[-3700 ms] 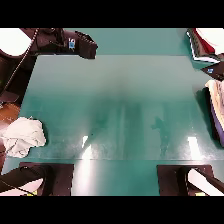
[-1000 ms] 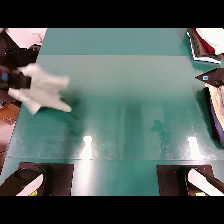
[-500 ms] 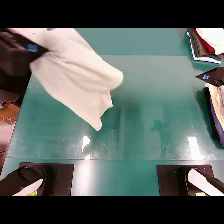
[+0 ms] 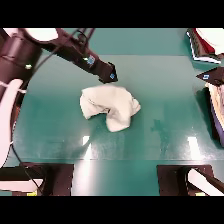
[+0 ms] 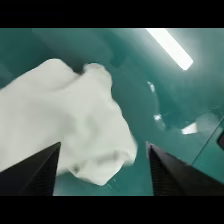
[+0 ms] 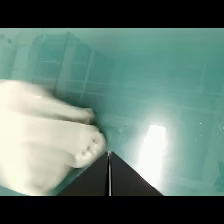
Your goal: Fold the shirts.
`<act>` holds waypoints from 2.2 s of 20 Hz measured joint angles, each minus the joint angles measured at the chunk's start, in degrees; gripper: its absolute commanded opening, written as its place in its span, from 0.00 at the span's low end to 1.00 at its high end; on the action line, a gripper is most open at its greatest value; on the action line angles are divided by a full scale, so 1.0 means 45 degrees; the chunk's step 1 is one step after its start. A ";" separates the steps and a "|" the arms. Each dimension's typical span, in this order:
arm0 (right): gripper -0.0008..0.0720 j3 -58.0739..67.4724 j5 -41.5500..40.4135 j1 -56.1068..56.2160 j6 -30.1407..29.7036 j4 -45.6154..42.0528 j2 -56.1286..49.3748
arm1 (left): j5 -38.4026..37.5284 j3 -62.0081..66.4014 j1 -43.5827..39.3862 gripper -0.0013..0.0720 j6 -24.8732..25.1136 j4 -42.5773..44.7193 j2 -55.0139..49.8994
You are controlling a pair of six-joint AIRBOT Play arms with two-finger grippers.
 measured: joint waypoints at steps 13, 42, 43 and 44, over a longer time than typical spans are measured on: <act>0.04 0.0000 -0.0136 0.0000 0.0000 -0.0015 0.0000 | -0.0189 -0.5712 0.4566 0.84 0.0559 0.0117 -0.0685; 0.64 -0.6256 -0.4857 1.0346 0.0534 0.0019 -0.1821 | 0.2215 -0.8296 0.4901 0.05 0.1049 -0.0743 0.1899; 0.44 -0.6309 -0.5105 1.0554 0.0534 0.0015 -0.2089 | 0.2166 -0.8296 0.4901 0.05 0.1049 -0.0743 0.1928; 0.19 -0.6343 -0.5382 1.0710 0.0534 0.0019 -0.2317 | 0.2098 -0.8296 0.4896 0.05 0.1049 -0.0738 0.1943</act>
